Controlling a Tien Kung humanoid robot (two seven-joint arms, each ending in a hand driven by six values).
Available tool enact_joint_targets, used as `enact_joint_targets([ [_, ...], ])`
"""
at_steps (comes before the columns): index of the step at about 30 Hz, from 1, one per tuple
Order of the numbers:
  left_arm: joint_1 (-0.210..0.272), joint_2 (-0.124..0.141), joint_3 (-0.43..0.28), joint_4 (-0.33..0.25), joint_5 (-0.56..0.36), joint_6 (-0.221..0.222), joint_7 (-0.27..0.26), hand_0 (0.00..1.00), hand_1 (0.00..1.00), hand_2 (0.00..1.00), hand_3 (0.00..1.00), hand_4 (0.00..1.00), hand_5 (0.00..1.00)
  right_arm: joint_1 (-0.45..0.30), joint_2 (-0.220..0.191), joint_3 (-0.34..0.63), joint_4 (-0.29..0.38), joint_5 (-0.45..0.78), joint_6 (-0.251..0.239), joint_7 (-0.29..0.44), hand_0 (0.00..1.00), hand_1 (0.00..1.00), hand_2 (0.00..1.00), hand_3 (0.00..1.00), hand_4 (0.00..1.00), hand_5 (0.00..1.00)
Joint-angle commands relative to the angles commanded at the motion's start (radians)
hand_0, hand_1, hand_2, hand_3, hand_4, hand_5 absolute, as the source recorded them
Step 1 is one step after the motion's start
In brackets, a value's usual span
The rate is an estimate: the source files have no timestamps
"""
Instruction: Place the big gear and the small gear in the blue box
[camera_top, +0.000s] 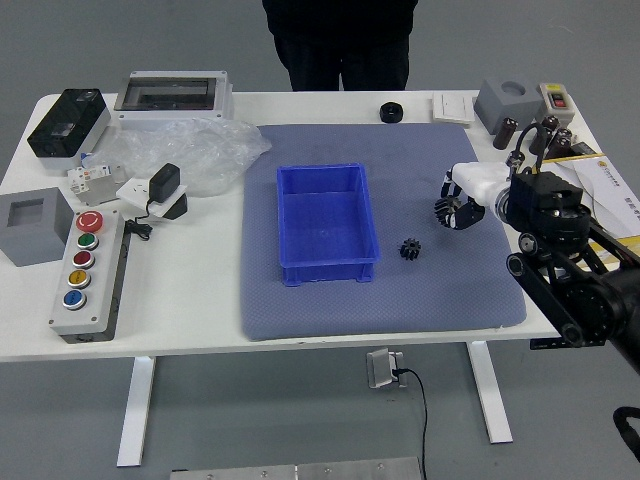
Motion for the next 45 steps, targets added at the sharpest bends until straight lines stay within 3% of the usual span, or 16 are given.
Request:
enact_joint_targets([
  [17,-0.001,0.002,-0.004,0.0,0.0,0.0,0.0,0.78,0.749,0.74,0.677,0.543,0.249,0.019,-0.005,0.007,0.092,0.0,0.02,-0.01,0.733,0.578,0.551,0.6,0.557,0.148],
  [29,-0.002,0.005,-0.004,0.0,0.001,-0.001,0.002,0.78,0.748,0.74,0.677,0.544,0.25,0.066,0.029,-0.026,0.174,0.0,0.037,-0.015,0.734,0.578,0.544,0.6,0.559,0.149],
  [40,0.003,0.005,-0.005,0.0,0.008,-0.002,0.004,0.78,0.749,0.74,0.677,0.544,0.25,0.056,0.042,-0.028,0.139,0.0,0.035,-0.016,0.735,0.577,0.543,0.601,0.56,0.151],
  [41,0.003,0.005,-0.006,0.0,0.009,-0.001,0.004,0.78,0.749,0.74,0.678,0.545,0.251,0.052,0.041,-0.024,0.136,0.0,0.036,-0.016,0.744,0.615,0.639,0.641,0.573,0.177],
  [45,0.0,0.003,-0.002,0.0,0.005,-0.001,0.001,0.78,0.749,0.74,0.678,0.545,0.251,0.036,0.027,-0.017,0.121,0.0,0.037,-0.013,0.744,0.615,0.639,0.641,0.573,0.177],
])
